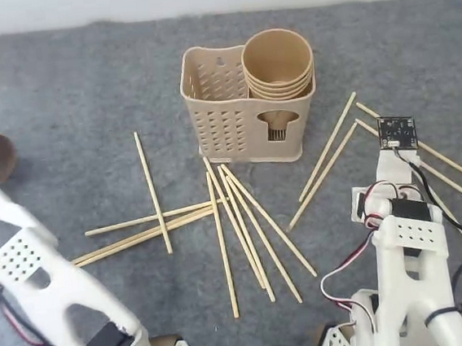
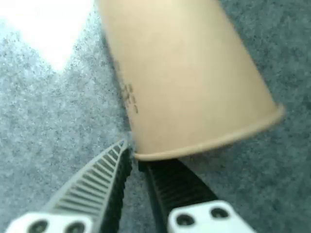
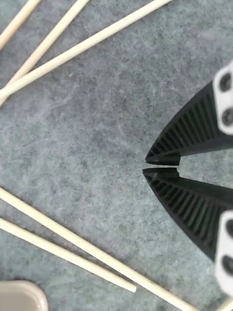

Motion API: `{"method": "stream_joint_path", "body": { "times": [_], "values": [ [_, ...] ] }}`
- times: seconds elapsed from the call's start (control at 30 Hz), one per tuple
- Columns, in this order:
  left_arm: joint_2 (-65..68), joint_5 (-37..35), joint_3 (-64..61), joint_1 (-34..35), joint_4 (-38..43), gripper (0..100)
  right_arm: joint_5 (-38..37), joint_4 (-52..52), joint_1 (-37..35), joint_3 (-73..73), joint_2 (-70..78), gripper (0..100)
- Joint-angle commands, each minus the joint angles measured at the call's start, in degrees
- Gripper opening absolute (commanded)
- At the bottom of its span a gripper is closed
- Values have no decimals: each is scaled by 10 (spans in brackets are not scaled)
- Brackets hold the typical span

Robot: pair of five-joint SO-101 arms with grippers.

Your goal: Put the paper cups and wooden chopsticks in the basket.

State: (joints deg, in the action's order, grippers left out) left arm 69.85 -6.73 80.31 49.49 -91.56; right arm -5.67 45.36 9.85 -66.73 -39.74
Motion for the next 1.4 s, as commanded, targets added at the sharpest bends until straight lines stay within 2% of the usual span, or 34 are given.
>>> {"method": "stream_joint_path", "body": {
  "times": [0.0,0.23,0.4,0.5,0.63,1.07,1.37],
  "values": [
    [-13,4,28,4,10,12,-10,-10,-7,4,-16,37],
    [-15,2,66,4,-10,12,-10,-10,-7,4,-16,37],
    [-16,0,165,-1,-87,12,-10,-10,-7,4,-16,37],
    [-43,-1,138,-10,-91,12,-10,-10,-7,4,-16,37],
    [-103,-1,45,-11,-91,12,-10,-10,-7,4,-16,37],
    [-429,-1,-442,-76,-91,12,-10,-10,-7,4,-16,37],
    [-573,-2,-636,-122,-91,12,-10,-10,-7,4,-16,37]
  ]
}}
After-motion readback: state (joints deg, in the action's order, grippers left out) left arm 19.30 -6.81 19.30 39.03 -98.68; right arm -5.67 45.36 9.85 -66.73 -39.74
